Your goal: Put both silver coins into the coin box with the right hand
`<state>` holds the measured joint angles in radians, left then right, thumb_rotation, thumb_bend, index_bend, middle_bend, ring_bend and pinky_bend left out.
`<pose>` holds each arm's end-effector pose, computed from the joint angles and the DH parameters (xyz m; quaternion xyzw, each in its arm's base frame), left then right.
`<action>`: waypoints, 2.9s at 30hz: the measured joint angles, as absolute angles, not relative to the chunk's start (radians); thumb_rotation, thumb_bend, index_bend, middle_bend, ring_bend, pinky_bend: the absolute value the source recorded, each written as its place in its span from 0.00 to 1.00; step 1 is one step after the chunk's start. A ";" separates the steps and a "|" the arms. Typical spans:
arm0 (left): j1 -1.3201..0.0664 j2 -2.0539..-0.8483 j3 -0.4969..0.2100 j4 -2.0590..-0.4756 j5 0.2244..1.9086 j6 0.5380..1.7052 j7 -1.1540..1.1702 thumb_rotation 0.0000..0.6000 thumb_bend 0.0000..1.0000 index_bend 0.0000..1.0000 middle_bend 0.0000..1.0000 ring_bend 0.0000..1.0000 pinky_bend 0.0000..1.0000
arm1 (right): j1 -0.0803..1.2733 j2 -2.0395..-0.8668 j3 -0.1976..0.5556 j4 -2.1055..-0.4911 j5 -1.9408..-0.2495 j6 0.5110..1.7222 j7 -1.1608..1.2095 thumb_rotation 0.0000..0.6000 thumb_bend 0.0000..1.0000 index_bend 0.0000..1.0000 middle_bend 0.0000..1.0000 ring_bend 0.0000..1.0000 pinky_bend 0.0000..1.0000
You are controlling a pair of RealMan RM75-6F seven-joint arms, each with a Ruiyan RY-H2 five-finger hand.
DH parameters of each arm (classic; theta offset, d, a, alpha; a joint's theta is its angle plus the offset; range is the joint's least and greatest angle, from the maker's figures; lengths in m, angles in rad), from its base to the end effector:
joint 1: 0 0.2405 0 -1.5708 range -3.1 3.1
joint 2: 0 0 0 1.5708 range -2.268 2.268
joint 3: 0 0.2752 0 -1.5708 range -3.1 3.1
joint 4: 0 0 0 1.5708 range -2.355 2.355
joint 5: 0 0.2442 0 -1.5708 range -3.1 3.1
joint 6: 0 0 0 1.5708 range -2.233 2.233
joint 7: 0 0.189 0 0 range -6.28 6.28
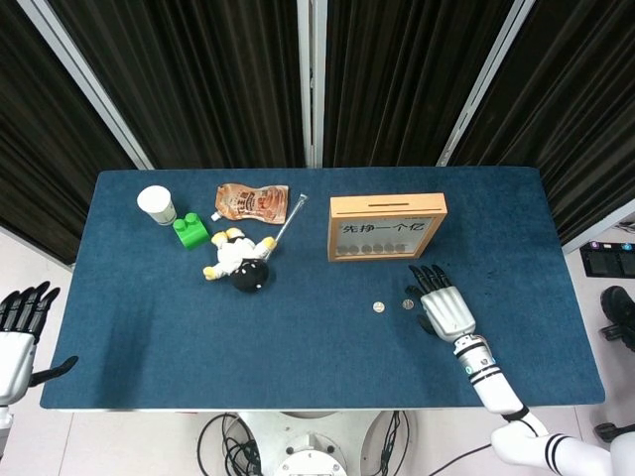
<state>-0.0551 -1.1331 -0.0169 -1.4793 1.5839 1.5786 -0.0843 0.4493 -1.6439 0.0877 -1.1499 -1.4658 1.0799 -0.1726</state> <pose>-0.3571 0.2130 0.1493 -0.6075 -0.3511 -0.4033 0.5874 -0.2823 -0.3484 -0.0714 0.7413 -0.3424 0.3307 0.4732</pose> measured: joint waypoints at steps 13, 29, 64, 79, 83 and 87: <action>-0.052 -1.133 -0.018 -1.467 1.581 1.581 -0.103 1.00 0.07 0.05 0.00 0.00 0.00 | 0.455 -1.674 0.072 -1.106 -1.470 1.098 -0.143 1.00 0.30 0.36 0.02 0.00 0.00; -0.055 -1.133 -0.018 -1.463 1.579 1.574 -0.108 1.00 0.07 0.05 0.00 0.00 0.00 | 0.459 -1.675 0.059 -1.105 -1.461 1.094 -0.156 1.00 0.32 0.37 0.02 0.00 0.00; -0.059 -1.135 -0.019 -1.441 1.574 1.563 -0.133 1.00 0.07 0.06 0.00 0.00 0.00 | 0.475 -1.723 0.067 -1.046 -1.440 1.097 -0.188 1.00 0.33 0.49 0.02 0.00 0.00; -0.057 -1.140 -0.017 -1.426 1.579 1.570 -0.151 1.00 0.07 0.06 0.00 0.00 0.00 | 0.480 -1.763 0.072 -0.988 -1.452 1.127 -0.185 1.00 0.34 0.52 0.03 0.00 0.00; -0.056 -1.140 -0.017 -1.423 1.578 1.571 -0.156 1.00 0.07 0.06 0.00 0.00 0.00 | 0.481 -1.768 0.071 -0.981 -1.456 1.129 -0.181 1.00 0.34 0.52 0.03 0.00 0.00; -0.056 -1.141 -0.016 -1.421 1.578 1.569 -0.160 1.00 0.07 0.06 0.00 0.00 0.00 | 0.484 -1.771 0.069 -0.976 -1.461 1.130 -0.176 1.00 0.34 0.52 0.03 0.00 0.00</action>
<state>-0.0564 -1.1408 -0.0160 -1.4211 1.5782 1.5693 -0.1604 0.4836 -1.7705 0.0693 -0.9760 -1.4607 1.1301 -0.1758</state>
